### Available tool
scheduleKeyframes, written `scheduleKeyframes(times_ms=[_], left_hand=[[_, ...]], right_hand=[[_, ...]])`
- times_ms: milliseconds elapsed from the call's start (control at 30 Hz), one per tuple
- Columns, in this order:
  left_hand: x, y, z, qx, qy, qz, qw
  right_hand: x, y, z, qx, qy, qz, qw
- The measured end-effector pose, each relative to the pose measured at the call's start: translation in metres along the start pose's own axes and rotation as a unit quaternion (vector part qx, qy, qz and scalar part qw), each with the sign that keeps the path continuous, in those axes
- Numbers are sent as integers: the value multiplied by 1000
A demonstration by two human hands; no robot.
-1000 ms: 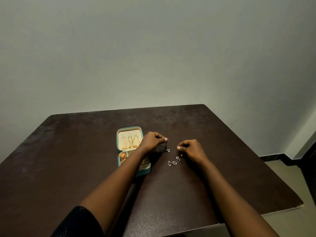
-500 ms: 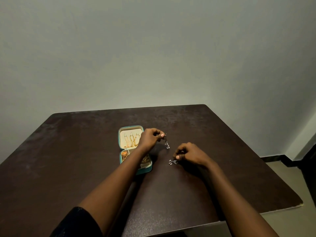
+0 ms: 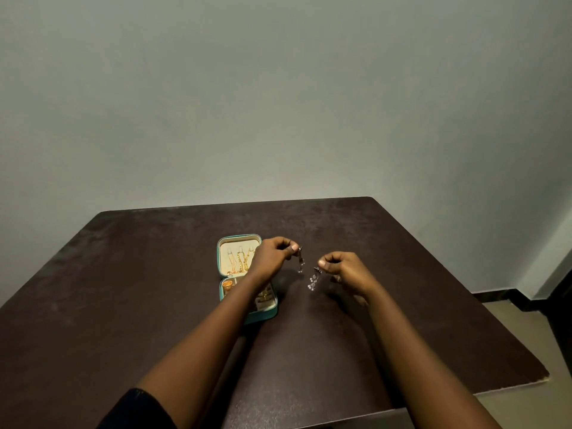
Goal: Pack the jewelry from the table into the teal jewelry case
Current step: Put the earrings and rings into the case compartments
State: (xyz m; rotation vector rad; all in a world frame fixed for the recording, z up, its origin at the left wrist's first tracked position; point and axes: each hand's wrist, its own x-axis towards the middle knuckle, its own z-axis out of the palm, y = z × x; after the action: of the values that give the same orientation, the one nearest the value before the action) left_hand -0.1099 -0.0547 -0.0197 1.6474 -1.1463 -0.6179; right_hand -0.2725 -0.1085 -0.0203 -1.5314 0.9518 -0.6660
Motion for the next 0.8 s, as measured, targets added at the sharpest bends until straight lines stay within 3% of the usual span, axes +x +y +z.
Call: scheduleKeyframes(times_ms=[200,467,600,800], left_hand=[[-9,6,-3,-67,4,20,998],[-24,20,-5,-130,-110,34,985],[-26,22,-6,-171,-113,15,979],[-31,24,-5,-145,-132,-3,981]], right_hand=[[1,-16,4,236,13,80,968],[-8,-31,6,160,8,65,985],[-9,-32,8,148,44,41,987],[-11,-34,9,143,67,11,987]])
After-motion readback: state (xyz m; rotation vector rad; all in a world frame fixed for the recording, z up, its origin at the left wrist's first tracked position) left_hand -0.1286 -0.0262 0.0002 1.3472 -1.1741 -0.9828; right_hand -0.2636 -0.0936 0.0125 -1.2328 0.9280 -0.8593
